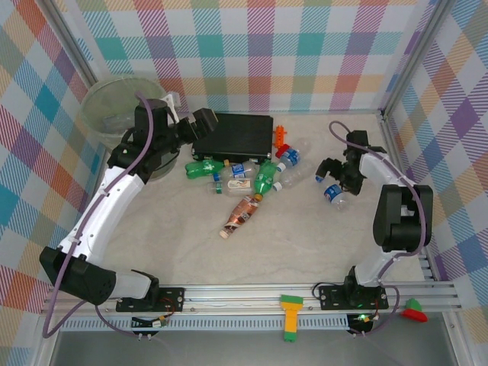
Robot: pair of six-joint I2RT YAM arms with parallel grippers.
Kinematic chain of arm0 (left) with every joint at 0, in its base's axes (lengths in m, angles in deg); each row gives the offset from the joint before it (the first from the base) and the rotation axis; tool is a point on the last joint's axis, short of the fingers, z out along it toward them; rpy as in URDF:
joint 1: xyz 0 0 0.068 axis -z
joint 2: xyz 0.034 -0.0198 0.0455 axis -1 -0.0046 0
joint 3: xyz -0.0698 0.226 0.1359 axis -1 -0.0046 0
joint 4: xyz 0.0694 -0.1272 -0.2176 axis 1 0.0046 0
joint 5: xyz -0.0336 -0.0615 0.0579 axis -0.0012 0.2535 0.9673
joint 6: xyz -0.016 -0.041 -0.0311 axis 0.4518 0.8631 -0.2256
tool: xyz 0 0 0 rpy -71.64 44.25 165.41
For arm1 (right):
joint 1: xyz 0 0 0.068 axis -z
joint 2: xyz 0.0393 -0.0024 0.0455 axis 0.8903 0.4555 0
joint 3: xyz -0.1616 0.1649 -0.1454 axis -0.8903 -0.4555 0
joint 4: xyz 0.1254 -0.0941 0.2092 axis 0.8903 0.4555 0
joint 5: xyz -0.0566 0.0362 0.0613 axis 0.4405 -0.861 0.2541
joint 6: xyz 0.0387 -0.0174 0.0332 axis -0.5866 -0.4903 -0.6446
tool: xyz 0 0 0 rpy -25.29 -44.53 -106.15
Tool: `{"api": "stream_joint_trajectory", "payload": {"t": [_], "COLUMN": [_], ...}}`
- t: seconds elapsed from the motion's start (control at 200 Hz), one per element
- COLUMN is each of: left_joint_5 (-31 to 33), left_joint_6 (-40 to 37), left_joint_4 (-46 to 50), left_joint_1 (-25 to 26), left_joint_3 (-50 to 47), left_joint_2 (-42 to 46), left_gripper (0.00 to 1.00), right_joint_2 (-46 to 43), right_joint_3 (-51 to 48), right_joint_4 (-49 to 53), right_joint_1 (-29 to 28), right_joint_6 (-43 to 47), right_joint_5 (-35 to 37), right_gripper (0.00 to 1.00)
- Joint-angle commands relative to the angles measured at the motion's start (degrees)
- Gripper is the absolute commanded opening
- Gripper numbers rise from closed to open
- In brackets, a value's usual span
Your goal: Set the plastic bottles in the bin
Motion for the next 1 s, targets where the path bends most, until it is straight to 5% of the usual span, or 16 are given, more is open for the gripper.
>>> {"api": "stream_joint_trajectory", "payload": {"t": [0.0, 0.735, 0.995], "left_joint_5": [-0.37, -2.1, -2.15], "left_joint_6": [-0.64, -1.04, -0.51], "left_joint_4": [0.92, 1.71, 2.52], "left_joint_1": [0.27, 0.27, 0.27], "left_joint_3": [-0.81, -0.29, 0.13], "left_joint_2": [0.68, 0.31, 0.07], "left_gripper": [1.0, 1.0, 0.99], "right_joint_2": [-2.06, -6.53, -6.59], "right_joint_3": [-2.49, -13.04, -12.98], "right_joint_4": [0.81, -0.63, -3.72], "right_joint_1": [0.11, -5.74, -6.63], "right_joint_6": [-0.83, -3.66, -1.68], "right_joint_5": [-3.14, 2.34, 4.64], "right_gripper": [0.99, 0.81, 0.81]}}
